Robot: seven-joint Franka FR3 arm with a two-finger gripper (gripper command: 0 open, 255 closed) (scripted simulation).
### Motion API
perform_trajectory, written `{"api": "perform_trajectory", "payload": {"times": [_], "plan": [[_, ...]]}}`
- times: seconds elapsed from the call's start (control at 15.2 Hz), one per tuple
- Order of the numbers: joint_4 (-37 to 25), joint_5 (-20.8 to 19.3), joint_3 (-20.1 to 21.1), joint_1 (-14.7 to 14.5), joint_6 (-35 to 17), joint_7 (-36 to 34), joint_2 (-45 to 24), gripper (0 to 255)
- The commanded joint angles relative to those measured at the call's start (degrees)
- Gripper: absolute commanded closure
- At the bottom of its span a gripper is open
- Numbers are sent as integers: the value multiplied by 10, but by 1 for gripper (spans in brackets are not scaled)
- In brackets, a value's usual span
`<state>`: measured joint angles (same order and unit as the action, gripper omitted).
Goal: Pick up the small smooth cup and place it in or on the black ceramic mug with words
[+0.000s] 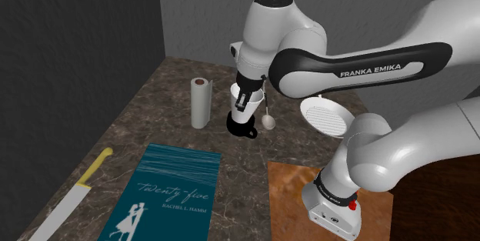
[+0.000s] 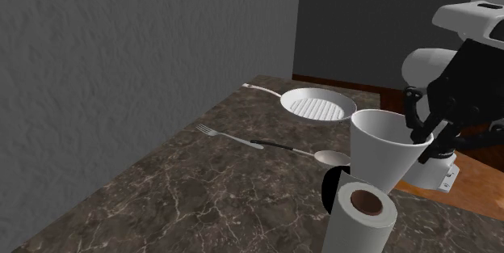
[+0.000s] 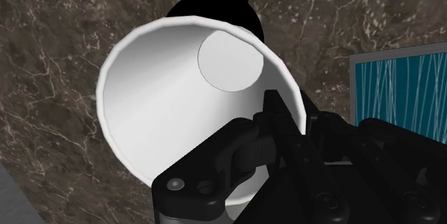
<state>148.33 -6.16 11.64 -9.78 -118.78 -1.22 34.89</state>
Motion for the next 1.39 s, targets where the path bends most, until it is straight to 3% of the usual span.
{"api": "perform_trajectory", "payload": {"times": [0.0,0.13,0.2,0.53,0.79,1.32], "plan": [[0,0,0,0,-1,0,0,255],[0,0,0,0,-1,0,0,255],[0,0,0,0,-1,0,0,0],[0,0,0,0,-1,0,0,0],[-57,9,3,-7,79,4,22,0],[-57,9,3,-7,79,4,22,0]]}}
